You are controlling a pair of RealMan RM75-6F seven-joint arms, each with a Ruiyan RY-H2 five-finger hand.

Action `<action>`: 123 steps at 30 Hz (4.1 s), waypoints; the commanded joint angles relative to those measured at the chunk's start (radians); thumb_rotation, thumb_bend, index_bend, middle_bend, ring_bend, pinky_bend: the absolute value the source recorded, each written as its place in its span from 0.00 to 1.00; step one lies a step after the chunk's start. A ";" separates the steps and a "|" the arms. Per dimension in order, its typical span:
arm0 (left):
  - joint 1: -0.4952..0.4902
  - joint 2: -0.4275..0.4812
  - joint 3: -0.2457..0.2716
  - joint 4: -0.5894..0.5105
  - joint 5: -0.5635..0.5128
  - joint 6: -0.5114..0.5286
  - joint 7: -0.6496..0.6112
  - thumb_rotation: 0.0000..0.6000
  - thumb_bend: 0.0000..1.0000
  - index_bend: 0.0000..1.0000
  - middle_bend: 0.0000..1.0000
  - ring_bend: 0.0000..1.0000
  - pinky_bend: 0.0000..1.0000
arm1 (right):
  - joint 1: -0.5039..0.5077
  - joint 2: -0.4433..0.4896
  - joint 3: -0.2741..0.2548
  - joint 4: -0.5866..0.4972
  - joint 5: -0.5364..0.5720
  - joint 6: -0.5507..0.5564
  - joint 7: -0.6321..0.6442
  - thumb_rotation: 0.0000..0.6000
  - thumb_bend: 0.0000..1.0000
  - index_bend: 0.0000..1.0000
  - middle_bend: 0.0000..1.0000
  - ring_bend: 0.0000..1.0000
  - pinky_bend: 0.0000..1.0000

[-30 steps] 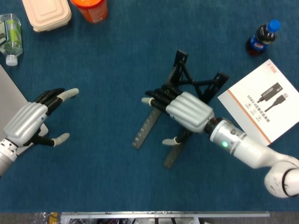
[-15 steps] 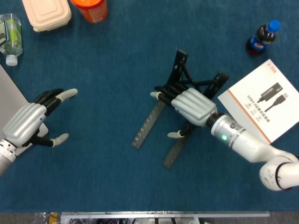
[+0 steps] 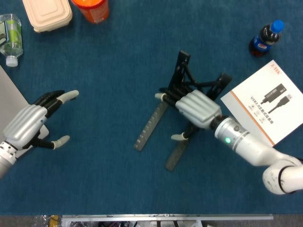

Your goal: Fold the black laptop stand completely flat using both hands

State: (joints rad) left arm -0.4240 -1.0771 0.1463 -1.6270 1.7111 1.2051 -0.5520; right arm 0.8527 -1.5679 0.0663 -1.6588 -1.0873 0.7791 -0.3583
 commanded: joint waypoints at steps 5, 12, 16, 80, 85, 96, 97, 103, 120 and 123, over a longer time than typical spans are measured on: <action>0.006 0.002 0.002 0.009 -0.002 0.006 -0.011 1.00 0.27 0.07 0.15 0.06 0.07 | 0.010 -0.021 -0.006 -0.017 -0.016 -0.007 0.002 0.66 0.13 0.00 0.02 0.00 0.00; 0.013 0.004 0.006 0.022 -0.001 0.012 -0.022 1.00 0.27 0.07 0.15 0.06 0.07 | 0.035 -0.071 0.024 0.028 0.025 -0.019 0.009 0.66 0.13 0.00 0.02 0.00 0.00; 0.015 0.003 0.006 0.026 0.001 0.016 -0.028 1.00 0.27 0.07 0.15 0.05 0.07 | 0.056 -0.106 0.045 0.071 0.076 -0.034 0.009 0.66 0.13 0.00 0.02 0.00 0.00; 0.011 0.003 -0.027 -0.015 -0.039 -0.010 0.045 1.00 0.27 0.07 0.15 0.06 0.07 | -0.143 0.317 0.031 -0.292 -0.375 0.329 0.148 0.67 0.13 0.00 0.02 0.00 0.00; 0.008 -0.002 -0.028 -0.010 -0.044 -0.021 0.044 1.00 0.27 0.07 0.15 0.06 0.07 | -0.180 0.347 0.031 -0.301 -0.365 0.357 0.207 0.67 0.13 0.00 0.02 0.00 0.00; 0.001 -0.019 -0.025 -0.004 -0.055 -0.054 0.052 1.00 0.27 0.07 0.15 0.06 0.07 | -0.258 0.413 -0.005 -0.284 -0.361 0.357 0.417 0.70 0.13 0.00 0.02 0.00 0.00; 0.000 -0.020 -0.025 -0.004 -0.055 -0.058 0.054 1.00 0.27 0.07 0.15 0.06 0.07 | -0.262 0.413 -0.011 -0.281 -0.367 0.354 0.435 0.71 0.13 0.00 0.02 0.00 0.00; -0.003 -0.021 -0.026 -0.008 -0.061 -0.069 0.064 1.00 0.27 0.07 0.15 0.05 0.07 | -0.279 0.395 -0.036 -0.241 -0.400 0.330 0.559 0.72 0.13 0.00 0.02 0.00 0.00; 0.005 -0.017 -0.024 -0.003 -0.070 -0.067 0.059 1.00 0.27 0.07 0.15 0.06 0.07 | -0.242 0.355 -0.094 -0.198 -0.590 0.275 0.867 0.78 0.13 0.00 0.02 0.00 0.00; 0.006 -0.021 -0.024 0.000 -0.066 -0.064 0.055 1.00 0.27 0.07 0.15 0.06 0.07 | -0.231 0.352 -0.108 -0.199 -0.622 0.268 0.889 0.78 0.13 0.00 0.02 0.00 0.00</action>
State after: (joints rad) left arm -0.4185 -1.0976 0.1224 -1.6274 1.6453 1.1407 -0.4964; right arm 0.6131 -1.2149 -0.0311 -1.8561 -1.6952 1.0537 0.5210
